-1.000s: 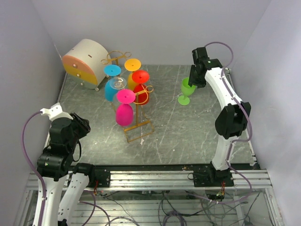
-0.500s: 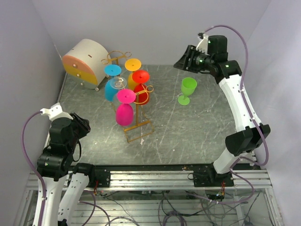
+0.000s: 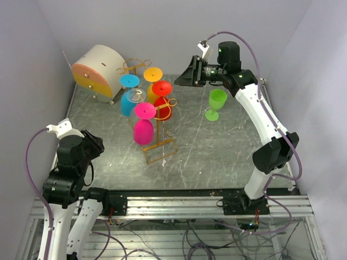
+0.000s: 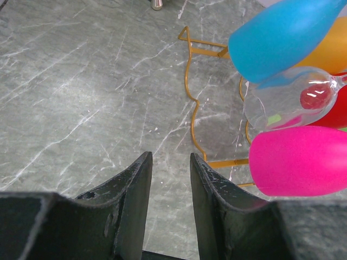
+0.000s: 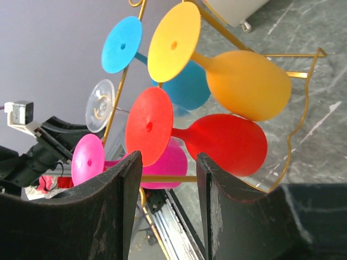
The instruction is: Take the wine glass off the wine glass rack
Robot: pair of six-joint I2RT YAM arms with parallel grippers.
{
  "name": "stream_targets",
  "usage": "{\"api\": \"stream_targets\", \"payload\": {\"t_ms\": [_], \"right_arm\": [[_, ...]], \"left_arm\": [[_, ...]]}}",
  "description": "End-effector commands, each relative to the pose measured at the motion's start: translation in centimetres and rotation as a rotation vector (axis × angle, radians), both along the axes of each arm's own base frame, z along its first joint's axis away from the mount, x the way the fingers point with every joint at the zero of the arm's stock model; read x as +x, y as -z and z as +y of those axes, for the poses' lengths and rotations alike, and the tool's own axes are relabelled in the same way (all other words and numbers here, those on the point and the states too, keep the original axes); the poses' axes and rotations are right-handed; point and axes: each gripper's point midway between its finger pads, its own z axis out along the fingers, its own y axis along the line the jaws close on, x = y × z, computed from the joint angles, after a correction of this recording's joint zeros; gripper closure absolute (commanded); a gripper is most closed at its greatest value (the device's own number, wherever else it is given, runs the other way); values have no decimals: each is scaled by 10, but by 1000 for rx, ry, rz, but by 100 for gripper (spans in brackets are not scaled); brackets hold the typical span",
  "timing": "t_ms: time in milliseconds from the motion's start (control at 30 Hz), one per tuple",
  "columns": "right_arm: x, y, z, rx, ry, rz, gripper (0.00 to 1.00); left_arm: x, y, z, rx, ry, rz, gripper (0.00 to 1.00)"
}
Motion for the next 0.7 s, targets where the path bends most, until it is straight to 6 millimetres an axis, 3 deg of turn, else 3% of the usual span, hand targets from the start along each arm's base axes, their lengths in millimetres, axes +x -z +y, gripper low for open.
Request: {"api": "stream_targets", "payload": {"t_ms": [0,367,600,667], "right_arm": [[-6,-12,16,53,-62,-22,56],[-7,8,36,23,-77,0,61],[-7,5,37,24,-66,-7,90],[-6,4,36,22,-53,-8,93]], "left_arm": [[4,-6,0,7,2,-30,55],[4,-6,0,6,2,-33,55],[4,-6,0,6,2,-32,55],[4,-7,0,6,2,-35,55]]}}
